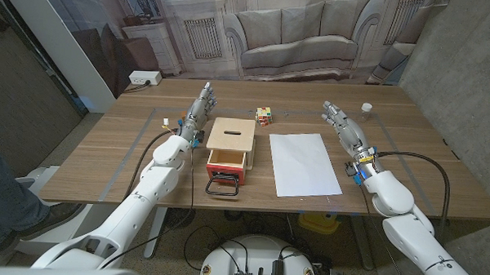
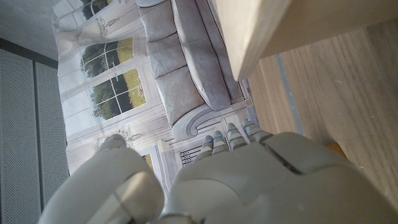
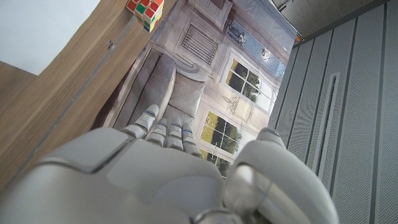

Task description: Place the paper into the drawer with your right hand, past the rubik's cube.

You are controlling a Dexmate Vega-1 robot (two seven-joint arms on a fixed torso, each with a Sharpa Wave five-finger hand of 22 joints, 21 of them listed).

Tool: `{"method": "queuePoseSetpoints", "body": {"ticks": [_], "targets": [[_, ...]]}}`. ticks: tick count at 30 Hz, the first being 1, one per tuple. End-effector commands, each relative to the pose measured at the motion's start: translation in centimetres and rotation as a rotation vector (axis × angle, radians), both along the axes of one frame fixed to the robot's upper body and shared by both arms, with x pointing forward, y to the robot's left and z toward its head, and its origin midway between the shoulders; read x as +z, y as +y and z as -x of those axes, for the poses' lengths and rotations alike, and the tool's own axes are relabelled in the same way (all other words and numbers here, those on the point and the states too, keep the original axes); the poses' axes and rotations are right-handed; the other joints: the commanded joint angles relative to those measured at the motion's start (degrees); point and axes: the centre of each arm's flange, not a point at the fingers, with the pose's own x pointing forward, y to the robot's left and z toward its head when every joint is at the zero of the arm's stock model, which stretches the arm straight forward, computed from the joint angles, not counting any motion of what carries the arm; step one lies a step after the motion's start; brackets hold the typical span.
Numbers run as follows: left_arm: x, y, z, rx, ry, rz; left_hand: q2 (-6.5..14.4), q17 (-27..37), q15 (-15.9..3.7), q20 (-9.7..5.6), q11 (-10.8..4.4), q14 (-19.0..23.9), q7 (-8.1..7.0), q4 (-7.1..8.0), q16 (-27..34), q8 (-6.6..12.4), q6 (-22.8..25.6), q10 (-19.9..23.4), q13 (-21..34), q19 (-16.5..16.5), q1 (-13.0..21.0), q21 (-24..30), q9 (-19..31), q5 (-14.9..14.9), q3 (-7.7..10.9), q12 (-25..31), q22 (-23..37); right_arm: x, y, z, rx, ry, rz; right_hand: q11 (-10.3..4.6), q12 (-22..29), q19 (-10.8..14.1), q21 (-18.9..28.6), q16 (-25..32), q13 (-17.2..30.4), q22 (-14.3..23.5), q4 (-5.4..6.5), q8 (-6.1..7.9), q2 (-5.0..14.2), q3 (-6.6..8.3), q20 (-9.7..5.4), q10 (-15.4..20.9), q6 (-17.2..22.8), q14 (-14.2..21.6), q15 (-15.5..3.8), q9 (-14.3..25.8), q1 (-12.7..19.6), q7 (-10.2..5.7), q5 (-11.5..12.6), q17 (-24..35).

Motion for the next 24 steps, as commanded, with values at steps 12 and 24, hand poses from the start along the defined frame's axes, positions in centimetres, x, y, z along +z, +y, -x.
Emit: {"method": "queuePoseSetpoints", "body": {"ticks": [12, 24], "targets": [[-0.3, -0.8, 0.5, -0.017, -0.001, -0.021, 0.52, 0.12, 0.29, -3.16, 0.09, -0.37, -0.01, 0.06, 0.00, 0.22, 0.33, -0.27, 0.29, -0.61, 0.09, -0.13, 0.24, 0.30, -0.54, 0.16, 0.27, -0.4, 0.7, 1.7, -0.120, -0.055, 0.091, -0.37, 0.14, 0.54, -0.53, -0.09, 0.18, 0.29, -0.59, 0.09, 0.38, 0.17, -3.11, -0.08, 0.35, 0.21, -0.40, 0.20, 0.57, -0.26, -0.02, 0.25], [-0.4, -0.5, 0.7, -0.010, -0.003, -0.019, 0.63, 0.12, 0.32, -3.15, 0.16, -0.33, 0.00, 0.02, 0.02, 0.22, 0.36, -0.25, 0.29, -0.62, 0.20, -0.10, 0.24, 0.31, -0.60, 0.17, 0.28, 0.0, 1.2, 2.1, -0.167, -0.089, 0.148, -0.42, 0.11, 0.64, -0.82, -0.10, 0.17, 0.30, -0.68, 0.00, 0.52, 0.17, -3.13, -0.12, 0.19, 0.19, -0.45, 0.20, 0.66, -0.35, 0.02, 0.26]]}}
